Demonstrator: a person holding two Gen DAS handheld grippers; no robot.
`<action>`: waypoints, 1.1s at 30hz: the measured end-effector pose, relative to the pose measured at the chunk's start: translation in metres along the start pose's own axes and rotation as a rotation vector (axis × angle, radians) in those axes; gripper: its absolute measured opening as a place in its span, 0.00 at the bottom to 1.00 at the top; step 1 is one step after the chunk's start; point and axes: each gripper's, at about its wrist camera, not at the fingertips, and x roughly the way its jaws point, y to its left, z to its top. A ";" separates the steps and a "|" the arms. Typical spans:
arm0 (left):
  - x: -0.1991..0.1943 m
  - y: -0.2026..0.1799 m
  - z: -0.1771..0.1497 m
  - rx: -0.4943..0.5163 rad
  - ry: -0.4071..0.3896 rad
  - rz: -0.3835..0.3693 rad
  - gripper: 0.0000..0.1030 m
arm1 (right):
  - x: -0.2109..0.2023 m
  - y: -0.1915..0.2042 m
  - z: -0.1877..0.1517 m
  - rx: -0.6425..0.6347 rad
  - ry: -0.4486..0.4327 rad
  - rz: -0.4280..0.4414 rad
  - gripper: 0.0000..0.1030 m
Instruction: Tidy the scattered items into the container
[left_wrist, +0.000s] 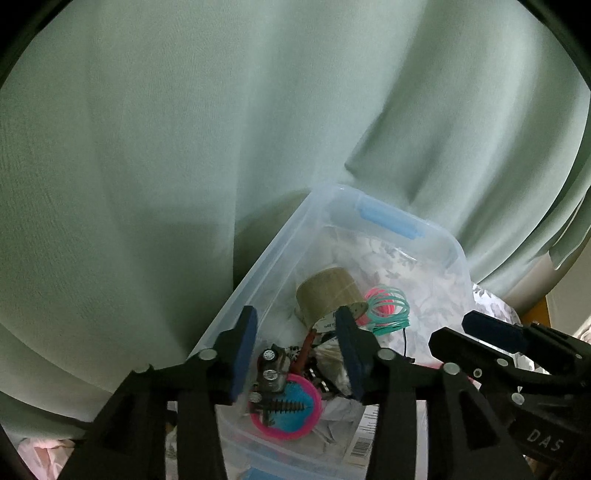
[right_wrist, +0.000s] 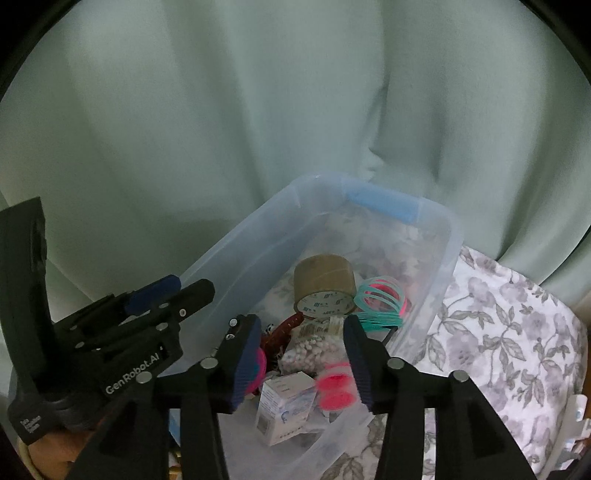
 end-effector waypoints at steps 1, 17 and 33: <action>-0.001 0.000 0.000 0.000 -0.002 -0.002 0.53 | -0.001 0.001 0.000 0.000 -0.001 -0.001 0.54; -0.017 -0.010 -0.003 0.041 -0.019 0.017 0.75 | -0.013 -0.003 -0.004 0.016 -0.025 -0.043 0.72; -0.050 -0.037 -0.010 0.124 -0.046 0.003 0.82 | -0.059 -0.019 -0.031 0.068 -0.062 -0.127 1.00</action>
